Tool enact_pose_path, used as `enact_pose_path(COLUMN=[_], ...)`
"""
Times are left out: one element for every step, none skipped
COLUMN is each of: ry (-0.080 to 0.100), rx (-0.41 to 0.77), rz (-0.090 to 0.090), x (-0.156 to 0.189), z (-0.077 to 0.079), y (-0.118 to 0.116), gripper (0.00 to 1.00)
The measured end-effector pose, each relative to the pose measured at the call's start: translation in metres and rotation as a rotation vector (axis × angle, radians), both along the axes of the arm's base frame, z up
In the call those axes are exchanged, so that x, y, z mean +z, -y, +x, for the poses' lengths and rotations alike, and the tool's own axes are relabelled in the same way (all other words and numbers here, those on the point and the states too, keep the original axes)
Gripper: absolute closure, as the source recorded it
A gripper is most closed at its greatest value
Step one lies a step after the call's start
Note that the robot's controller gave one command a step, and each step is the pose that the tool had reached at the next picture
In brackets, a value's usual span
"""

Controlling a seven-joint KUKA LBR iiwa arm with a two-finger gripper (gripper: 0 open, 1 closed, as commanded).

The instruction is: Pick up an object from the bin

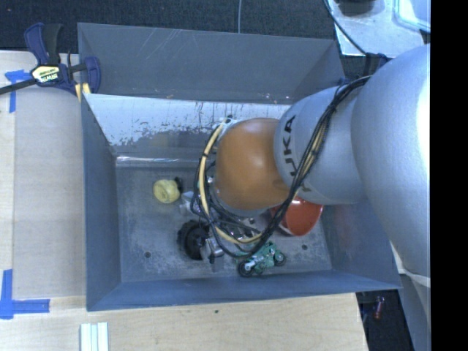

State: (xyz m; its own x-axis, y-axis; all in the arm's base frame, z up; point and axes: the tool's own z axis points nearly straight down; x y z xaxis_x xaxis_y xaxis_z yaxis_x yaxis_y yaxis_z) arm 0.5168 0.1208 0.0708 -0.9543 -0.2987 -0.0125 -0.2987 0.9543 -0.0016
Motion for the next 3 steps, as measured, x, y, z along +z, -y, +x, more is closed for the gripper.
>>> enact_pose_path(ry=[0.006,0.006,-0.001], rx=[0.02,0.02,0.02], rz=[0.003,0.003,0.001], x=[0.005,0.005,0.029], z=[-0.012,-0.012,-0.016], y=[-0.006,-0.006,-0.005], gripper=[1.0,1.0,1.0])
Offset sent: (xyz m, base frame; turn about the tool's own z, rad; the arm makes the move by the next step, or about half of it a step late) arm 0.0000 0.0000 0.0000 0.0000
